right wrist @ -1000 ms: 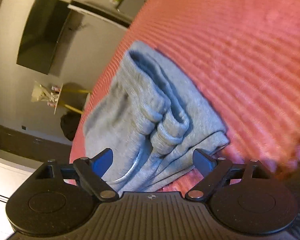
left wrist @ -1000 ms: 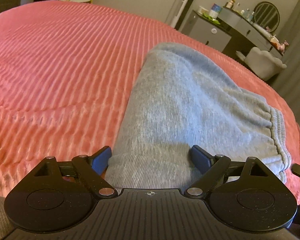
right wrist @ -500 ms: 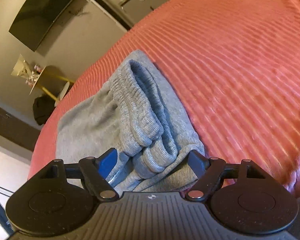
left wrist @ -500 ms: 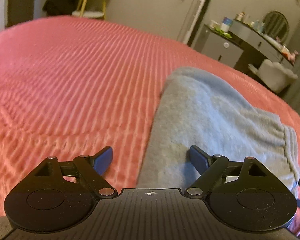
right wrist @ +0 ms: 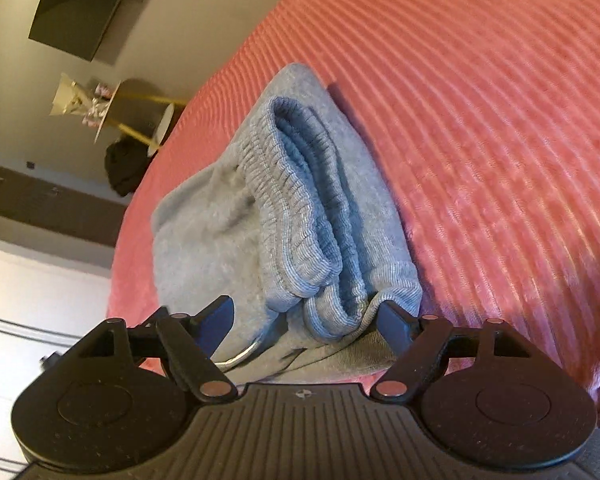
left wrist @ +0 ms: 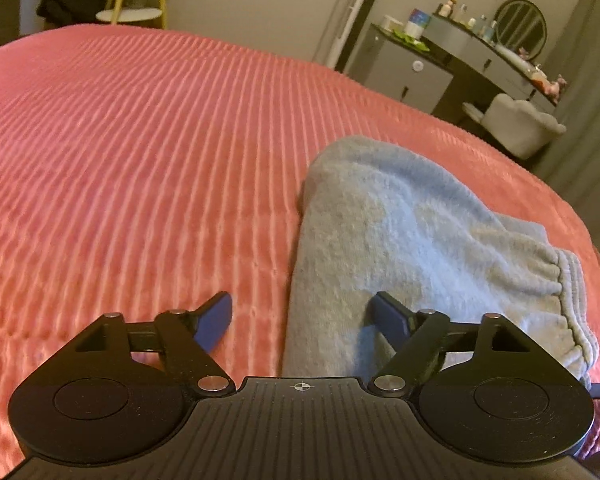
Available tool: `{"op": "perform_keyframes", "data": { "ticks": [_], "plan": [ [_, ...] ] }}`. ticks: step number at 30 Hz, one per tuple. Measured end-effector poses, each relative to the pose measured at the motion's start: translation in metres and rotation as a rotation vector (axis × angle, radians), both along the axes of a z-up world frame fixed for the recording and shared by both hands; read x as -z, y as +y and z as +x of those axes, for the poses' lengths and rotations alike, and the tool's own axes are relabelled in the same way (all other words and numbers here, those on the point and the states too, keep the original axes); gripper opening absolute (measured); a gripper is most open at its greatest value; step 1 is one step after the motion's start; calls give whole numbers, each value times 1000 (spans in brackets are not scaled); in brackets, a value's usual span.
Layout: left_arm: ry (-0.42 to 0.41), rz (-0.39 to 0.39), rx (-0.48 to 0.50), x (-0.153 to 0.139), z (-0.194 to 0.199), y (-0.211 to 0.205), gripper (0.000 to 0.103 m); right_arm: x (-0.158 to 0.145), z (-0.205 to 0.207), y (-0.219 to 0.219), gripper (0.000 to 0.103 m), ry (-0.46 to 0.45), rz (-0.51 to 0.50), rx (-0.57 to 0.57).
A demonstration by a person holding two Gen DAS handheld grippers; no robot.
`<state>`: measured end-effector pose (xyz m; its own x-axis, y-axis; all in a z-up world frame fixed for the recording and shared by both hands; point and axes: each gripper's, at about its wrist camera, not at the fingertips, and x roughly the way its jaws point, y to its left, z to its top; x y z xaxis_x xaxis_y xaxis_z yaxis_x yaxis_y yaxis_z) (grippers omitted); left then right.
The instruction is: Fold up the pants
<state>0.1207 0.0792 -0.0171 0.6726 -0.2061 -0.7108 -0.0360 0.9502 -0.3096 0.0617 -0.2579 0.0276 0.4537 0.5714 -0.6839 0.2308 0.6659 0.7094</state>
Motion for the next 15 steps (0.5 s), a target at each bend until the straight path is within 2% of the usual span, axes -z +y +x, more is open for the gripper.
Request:
{"op": "perform_keyframes", "data": {
  "ticks": [4, 6, 9, 12, 15],
  "plan": [
    [27, -32, 25, 5, 7, 6, 86, -1, 5, -2, 79, 32, 2, -60],
    [35, -47, 34, 6, 9, 8, 87, -8, 4, 0, 81, 26, -35, -115],
    [44, -76, 54, 7, 14, 10, 87, -25, 0, -3, 84, -33, -119, -154],
    [40, -131, 89, 6, 17, 10, 87, -37, 5, -14, 94, -141, -155, -159],
    [55, -224, 143, 7, 21, 8, 87, -20, 28, -23, 96, -187, -135, -177]
  ]
}}
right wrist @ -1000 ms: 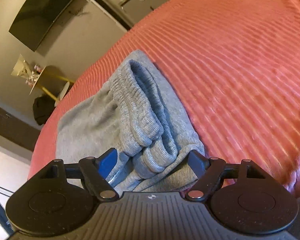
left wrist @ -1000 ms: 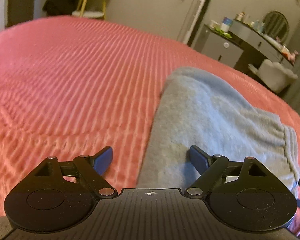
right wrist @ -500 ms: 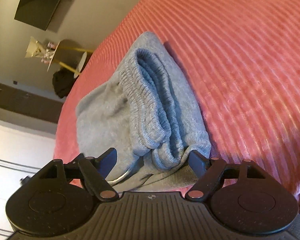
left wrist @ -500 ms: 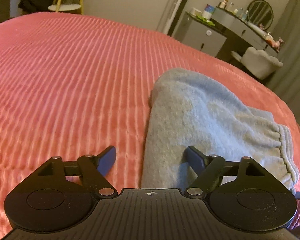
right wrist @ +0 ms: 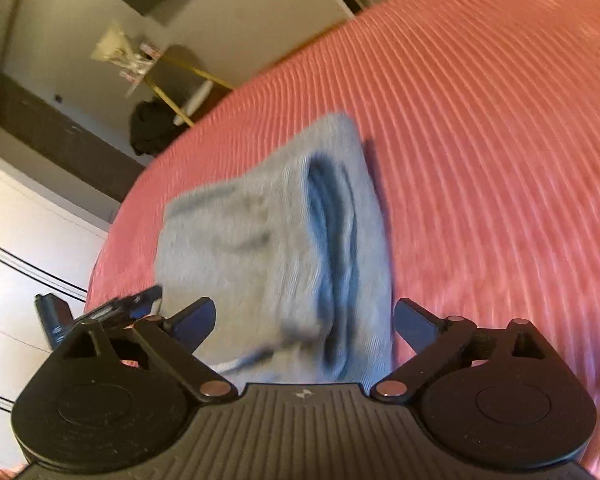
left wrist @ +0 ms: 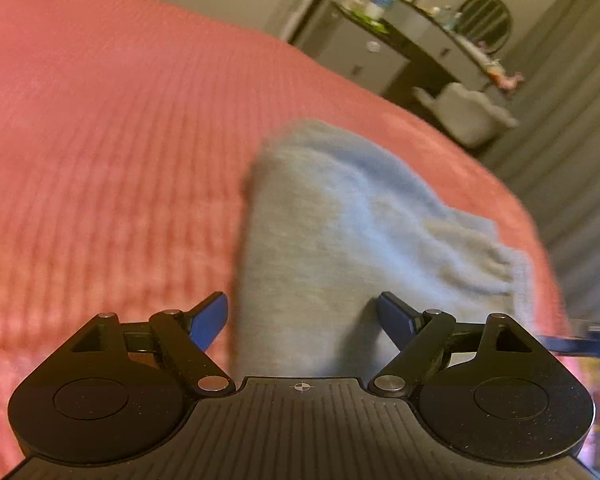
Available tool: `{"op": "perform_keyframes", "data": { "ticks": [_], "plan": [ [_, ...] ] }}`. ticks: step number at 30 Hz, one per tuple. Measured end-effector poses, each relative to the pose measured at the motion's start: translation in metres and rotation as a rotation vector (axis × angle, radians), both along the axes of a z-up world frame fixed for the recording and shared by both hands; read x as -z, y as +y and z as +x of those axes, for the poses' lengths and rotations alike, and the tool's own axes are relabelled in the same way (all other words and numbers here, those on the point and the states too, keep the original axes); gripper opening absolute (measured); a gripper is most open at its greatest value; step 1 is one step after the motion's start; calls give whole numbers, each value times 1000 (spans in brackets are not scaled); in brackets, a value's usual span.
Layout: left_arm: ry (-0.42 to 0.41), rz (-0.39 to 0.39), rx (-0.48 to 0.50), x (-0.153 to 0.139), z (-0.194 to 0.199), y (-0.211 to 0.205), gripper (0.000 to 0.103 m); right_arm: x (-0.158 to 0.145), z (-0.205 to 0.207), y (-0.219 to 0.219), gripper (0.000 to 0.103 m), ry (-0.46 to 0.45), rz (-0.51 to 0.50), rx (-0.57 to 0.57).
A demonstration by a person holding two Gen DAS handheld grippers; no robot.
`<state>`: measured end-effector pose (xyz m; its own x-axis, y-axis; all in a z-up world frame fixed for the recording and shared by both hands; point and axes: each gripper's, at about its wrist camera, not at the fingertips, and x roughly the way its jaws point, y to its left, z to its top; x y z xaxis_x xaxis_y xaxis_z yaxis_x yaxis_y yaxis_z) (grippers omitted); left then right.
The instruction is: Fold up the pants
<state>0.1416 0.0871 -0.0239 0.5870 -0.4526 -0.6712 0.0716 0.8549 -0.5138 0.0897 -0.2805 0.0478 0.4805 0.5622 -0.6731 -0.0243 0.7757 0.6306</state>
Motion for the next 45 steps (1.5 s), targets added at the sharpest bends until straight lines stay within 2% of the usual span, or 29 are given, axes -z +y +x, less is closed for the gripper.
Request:
{"op": "perform_keyframes", "data": {
  "ticks": [1, 4, 6, 9, 12, 15, 16, 17, 18, 19, 20, 22, 25, 27, 29, 31, 32, 36, 40, 42, 43, 44, 45],
  "plan": [
    [5, -14, 10, 0, 2, -2, 89, 12, 11, -1, 96, 12, 19, -16],
    [40, 83, 40, 6, 11, -10, 91, 49, 45, 2, 96, 58, 37, -55],
    [78, 25, 58, 14, 20, -7, 93, 66, 59, 1, 99, 78, 130, -76],
    [75, -12, 109, 20, 36, -10, 94, 71, 72, 2, 99, 70, 218, -110],
    [51, -14, 166, 26, 52, -22, 99, 73, 78, 13, 99, 46, 209, -164],
    [23, -17, 166, 27, 60, -28, 99, 72, 80, 20, 99, 32, 210, -172],
    [10, -21, 156, 26, 61, -28, 95, 71, 80, 24, 99, 30, 203, -172],
    [-8, -17, 155, 25, 59, -28, 77, 69, 80, 29, 99, 21, 182, -173],
    [-32, -11, 153, 22, 56, -28, 65, 67, 81, 34, 97, 16, 156, -173],
    [-48, -10, 141, 19, 52, -28, 56, 64, 80, 39, 90, 10, 119, -171],
    [-64, 1, 135, 16, 48, -29, 50, 60, 80, 43, 74, 5, 82, -164],
    [-94, 30, 141, 15, 44, -34, 50, 57, 81, 43, 63, 19, 81, -134],
    [-62, 45, 154, 23, 52, -40, 59, 61, 83, 44, 64, 30, 92, -115],
    [-37, 18, 131, 24, 57, -40, 58, 64, 87, 51, 67, 38, 87, -105],
    [-51, 31, 109, 19, 51, -43, 45, 61, 88, 61, 64, 33, 45, -92],
    [-97, 64, 101, 8, 43, -46, 33, 50, 83, 71, 56, -2, 0, -90],
    [-123, 71, 104, 2, 41, -50, 32, 44, 81, 72, 52, -22, -3, -96],
    [-177, 81, 104, -22, 45, -56, 32, 14, 82, 80, 49, -88, 24, -102],
    [-225, 88, 68, -44, 67, -57, 34, -17, 100, 87, 49, -176, -13, -95],
    [-207, 116, 20, -49, 82, -60, 52, -26, 111, 89, 51, -205, -44, -67],
    [-172, 154, -27, -48, 89, -60, 67, -29, 118, 89, 58, -207, -75, -46],
    [-141, 207, -76, -47, 92, -61, 66, -30, 123, 88, 68, -191, -119, -14],
    [-128, 263, -103, -47, 91, -63, 66, -30, 126, 87, 70, -164, -164, 27]
  ]
}}
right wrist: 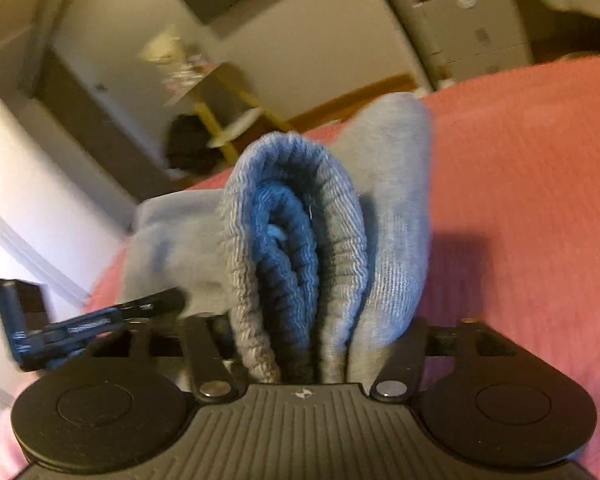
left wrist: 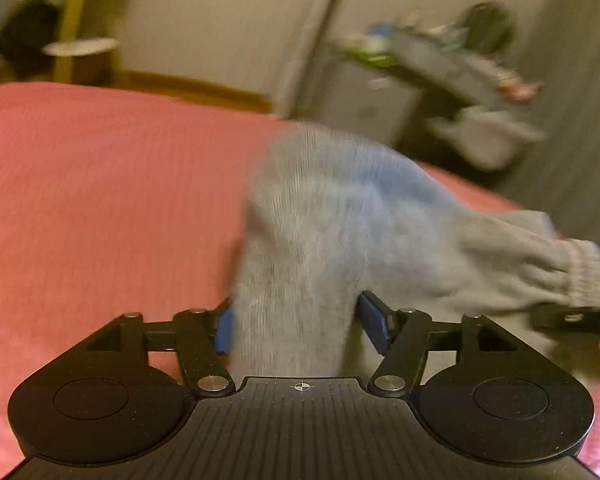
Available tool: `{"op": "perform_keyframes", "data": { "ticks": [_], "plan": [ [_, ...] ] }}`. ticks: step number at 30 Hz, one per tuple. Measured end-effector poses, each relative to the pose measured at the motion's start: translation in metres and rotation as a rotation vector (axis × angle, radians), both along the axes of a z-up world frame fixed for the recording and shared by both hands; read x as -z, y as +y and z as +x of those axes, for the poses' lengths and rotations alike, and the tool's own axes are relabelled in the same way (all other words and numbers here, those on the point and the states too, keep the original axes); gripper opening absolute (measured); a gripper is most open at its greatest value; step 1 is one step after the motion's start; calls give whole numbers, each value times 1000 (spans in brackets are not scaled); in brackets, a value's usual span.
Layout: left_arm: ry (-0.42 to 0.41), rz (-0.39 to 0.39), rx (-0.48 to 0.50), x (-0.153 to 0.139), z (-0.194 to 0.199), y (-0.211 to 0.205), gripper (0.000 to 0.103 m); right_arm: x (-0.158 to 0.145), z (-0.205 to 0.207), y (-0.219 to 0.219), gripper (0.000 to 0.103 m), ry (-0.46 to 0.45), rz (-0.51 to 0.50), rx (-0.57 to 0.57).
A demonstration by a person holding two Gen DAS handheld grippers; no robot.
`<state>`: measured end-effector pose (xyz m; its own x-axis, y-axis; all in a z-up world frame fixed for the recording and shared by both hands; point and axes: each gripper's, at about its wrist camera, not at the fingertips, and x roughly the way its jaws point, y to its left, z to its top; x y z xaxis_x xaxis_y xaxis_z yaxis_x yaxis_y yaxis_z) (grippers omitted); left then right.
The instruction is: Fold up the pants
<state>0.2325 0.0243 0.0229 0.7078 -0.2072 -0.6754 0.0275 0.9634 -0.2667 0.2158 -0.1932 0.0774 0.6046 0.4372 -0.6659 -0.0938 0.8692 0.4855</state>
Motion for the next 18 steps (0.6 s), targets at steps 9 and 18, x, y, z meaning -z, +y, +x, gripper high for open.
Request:
{"op": "perform_keyframes", "data": {
  "ticks": [9, 18],
  "plan": [
    [-8, 148, 6, 26, -89, -4, 78, 32, -106, -34, 88, 67, 220, 358],
    [28, -41, -111, 42, -114, 6, 83, 94, -118, -32, 88, 149, 670, 494]
  ]
}}
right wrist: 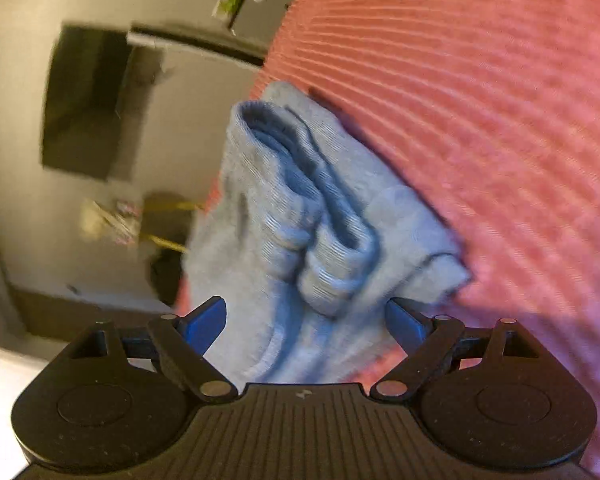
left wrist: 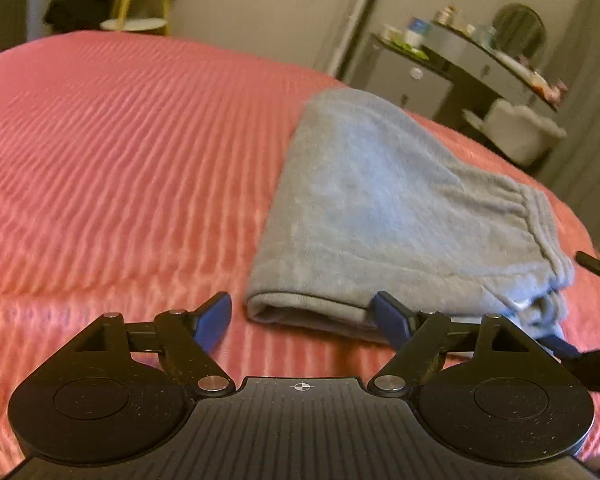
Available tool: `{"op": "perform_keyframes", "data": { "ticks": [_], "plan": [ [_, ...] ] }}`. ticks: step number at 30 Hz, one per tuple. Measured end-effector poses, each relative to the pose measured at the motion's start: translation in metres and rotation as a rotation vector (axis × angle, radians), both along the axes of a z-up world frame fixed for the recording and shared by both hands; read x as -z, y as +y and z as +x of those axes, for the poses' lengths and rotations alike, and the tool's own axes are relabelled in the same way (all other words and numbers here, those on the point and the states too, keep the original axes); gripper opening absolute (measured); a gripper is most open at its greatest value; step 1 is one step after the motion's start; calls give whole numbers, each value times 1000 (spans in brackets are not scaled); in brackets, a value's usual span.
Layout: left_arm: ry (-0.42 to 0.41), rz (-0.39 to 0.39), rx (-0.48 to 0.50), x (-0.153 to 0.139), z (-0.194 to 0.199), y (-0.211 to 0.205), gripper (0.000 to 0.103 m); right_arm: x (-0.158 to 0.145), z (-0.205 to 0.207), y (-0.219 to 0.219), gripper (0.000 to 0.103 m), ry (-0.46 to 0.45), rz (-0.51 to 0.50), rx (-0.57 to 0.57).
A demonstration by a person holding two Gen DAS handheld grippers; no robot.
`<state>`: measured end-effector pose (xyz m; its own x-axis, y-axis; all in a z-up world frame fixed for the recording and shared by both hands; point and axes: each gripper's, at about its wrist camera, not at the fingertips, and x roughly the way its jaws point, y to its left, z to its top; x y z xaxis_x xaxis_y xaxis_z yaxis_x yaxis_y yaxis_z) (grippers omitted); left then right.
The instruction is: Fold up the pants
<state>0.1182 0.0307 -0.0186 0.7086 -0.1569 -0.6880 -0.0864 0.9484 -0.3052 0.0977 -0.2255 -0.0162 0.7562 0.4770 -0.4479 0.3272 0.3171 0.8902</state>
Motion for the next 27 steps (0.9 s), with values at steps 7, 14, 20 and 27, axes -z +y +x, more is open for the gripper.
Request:
{"op": "perform_keyframes", "data": {
  "ticks": [7, 14, 20, 27],
  "plan": [
    [-1, 16, -32, 8, 0, -1, 88, 22, 4, 2, 85, 0, 34, 122],
    [-15, 54, -18, 9, -1, -7, 89, 19, 7, 8, 52, 7, -131, 136],
    [-22, 39, -19, 8, -4, -5, 89, -28, 13, 29, 44, -75, -558, 3],
    [-51, 62, -90, 5, -7, 4, 89, -23, 19, 21, 44, -58, -630, -11]
  ]
}}
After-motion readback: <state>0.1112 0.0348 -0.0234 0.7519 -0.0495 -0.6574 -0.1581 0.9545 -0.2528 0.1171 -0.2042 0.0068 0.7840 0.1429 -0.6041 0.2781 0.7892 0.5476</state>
